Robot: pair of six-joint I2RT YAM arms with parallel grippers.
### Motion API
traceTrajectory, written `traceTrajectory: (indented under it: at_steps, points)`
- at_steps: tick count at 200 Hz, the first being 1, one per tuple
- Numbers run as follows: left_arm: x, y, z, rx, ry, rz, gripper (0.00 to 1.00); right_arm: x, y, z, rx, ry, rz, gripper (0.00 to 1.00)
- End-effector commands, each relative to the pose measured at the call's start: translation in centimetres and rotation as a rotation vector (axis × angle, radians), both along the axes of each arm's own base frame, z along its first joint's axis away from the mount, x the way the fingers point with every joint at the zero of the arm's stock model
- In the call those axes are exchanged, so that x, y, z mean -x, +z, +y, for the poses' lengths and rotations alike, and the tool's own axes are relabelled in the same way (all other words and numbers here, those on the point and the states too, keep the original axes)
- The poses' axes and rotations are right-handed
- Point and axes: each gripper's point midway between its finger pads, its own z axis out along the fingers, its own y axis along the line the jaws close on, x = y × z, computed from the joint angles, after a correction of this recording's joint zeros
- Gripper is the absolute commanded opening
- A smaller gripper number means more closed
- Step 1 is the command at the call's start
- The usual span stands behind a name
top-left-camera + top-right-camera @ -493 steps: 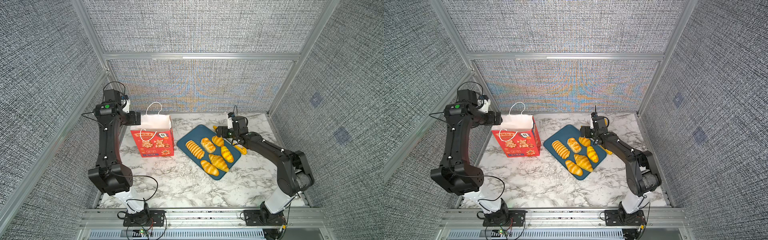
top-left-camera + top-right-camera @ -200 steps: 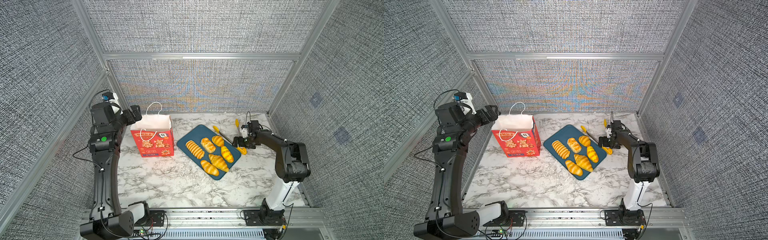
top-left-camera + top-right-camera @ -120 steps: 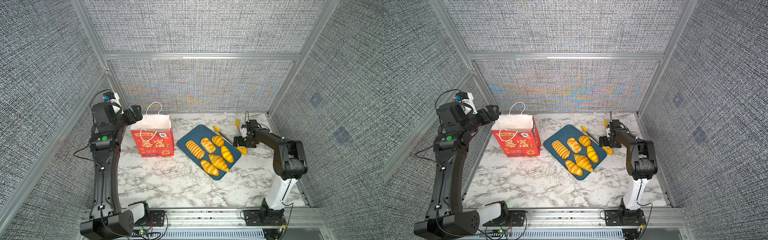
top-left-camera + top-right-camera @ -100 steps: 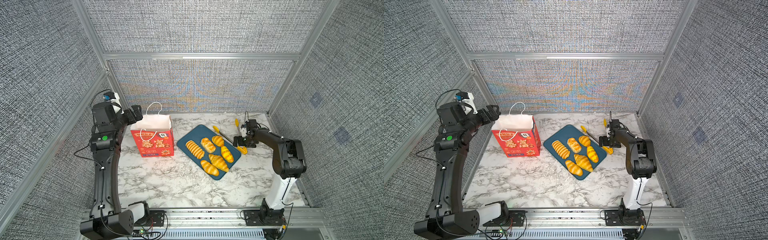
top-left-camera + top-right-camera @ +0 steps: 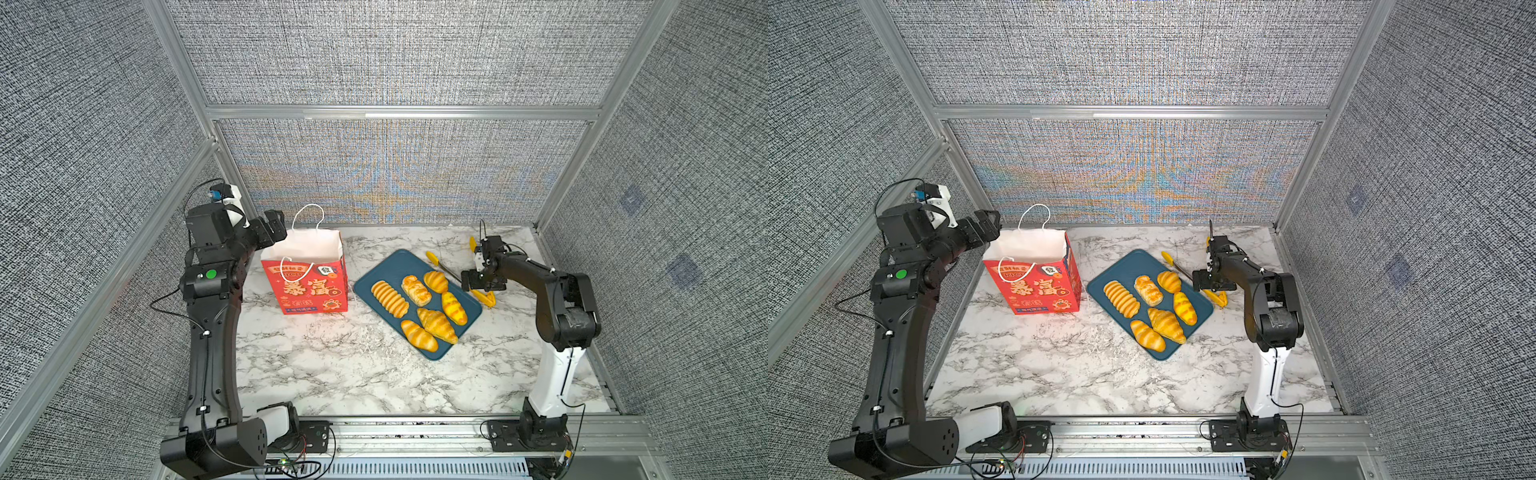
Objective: Pack bread into a paper bag
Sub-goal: Pick up the clamp from the center of the board.
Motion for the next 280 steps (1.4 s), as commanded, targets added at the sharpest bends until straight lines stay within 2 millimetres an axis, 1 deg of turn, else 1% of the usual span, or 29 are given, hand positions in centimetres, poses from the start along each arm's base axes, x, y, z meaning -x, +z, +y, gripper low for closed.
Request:
traceTrajectory:
  at_steps: [1, 34, 74, 97, 109, 126, 145, 150, 158, 178, 192, 203, 214, 246, 268, 280]
  points:
    - [-0.3, 0.5, 0.0, -0.007, -0.008, -0.025, 1.00, -0.2, 0.0, -0.8, 0.067, 0.001, -0.001, 0.97]
    - [-0.4, 0.4, -0.1, -0.005, -0.009, -0.023, 1.00, -0.5, 0.0, -1.5, 0.116, -0.007, -0.007, 0.97]
    - [-0.5, 0.3, -0.2, 0.000, -0.014, -0.021, 1.00, -0.7, -0.3, -1.5, 0.128, -0.001, -0.013, 0.98]
    - [-0.5, 0.3, -0.3, 0.000, -0.017, -0.021, 1.00, -0.8, -0.6, -1.3, 0.123, 0.008, -0.013, 0.95]
    - [-0.6, 0.2, -0.3, -0.001, -0.017, -0.019, 1.00, -0.7, -0.9, -1.2, 0.121, 0.015, -0.008, 0.90]
    - [-0.6, 0.1, -0.3, 0.001, -0.019, -0.019, 1.00, -0.5, -1.3, -0.8, 0.104, 0.027, -0.001, 0.79]
    - [-0.7, 0.1, -0.4, 0.002, -0.022, -0.018, 1.00, -0.3, -1.6, -0.4, 0.077, 0.035, 0.005, 0.73]
    - [-0.6, 0.1, -0.5, 0.002, -0.024, -0.017, 1.00, -0.2, -1.7, -0.3, 0.072, 0.034, 0.007, 0.69]
    - [-0.7, 0.1, -0.4, 0.003, -0.023, -0.017, 1.00, 0.0, -1.8, -0.1, 0.063, 0.032, 0.013, 0.60]
    - [-0.7, 0.1, -0.6, 0.006, -0.029, -0.018, 1.00, 0.5, -1.8, 0.0, 0.050, 0.021, 0.013, 0.43]
    - [-0.8, 0.1, -0.5, 0.007, -0.025, -0.016, 1.00, 0.7, -1.1, 0.1, 0.036, 0.013, -0.011, 0.35]
    - [-0.8, 0.0, -0.4, 0.000, -0.014, -0.014, 1.00, 0.8, -0.3, 0.1, 0.031, 0.002, -0.033, 0.33]
    - [-0.8, -0.1, -0.1, -0.003, 0.006, -0.010, 1.00, 0.8, 0.8, 0.0, 0.031, -0.008, -0.058, 0.30]
    - [-1.0, 0.5, -0.4, 0.017, -0.005, -0.027, 1.00, 0.4, 5.3, -0.1, 0.030, -0.035, -0.161, 0.29]
    - [-1.1, 0.7, -0.7, 0.025, -0.016, -0.032, 1.00, 0.6, 7.4, 0.1, 0.044, -0.034, -0.182, 0.29]
    - [-1.1, 0.8, -0.9, 0.025, -0.021, -0.035, 1.00, 1.3, 8.1, 0.4, 0.049, -0.024, -0.170, 0.29]
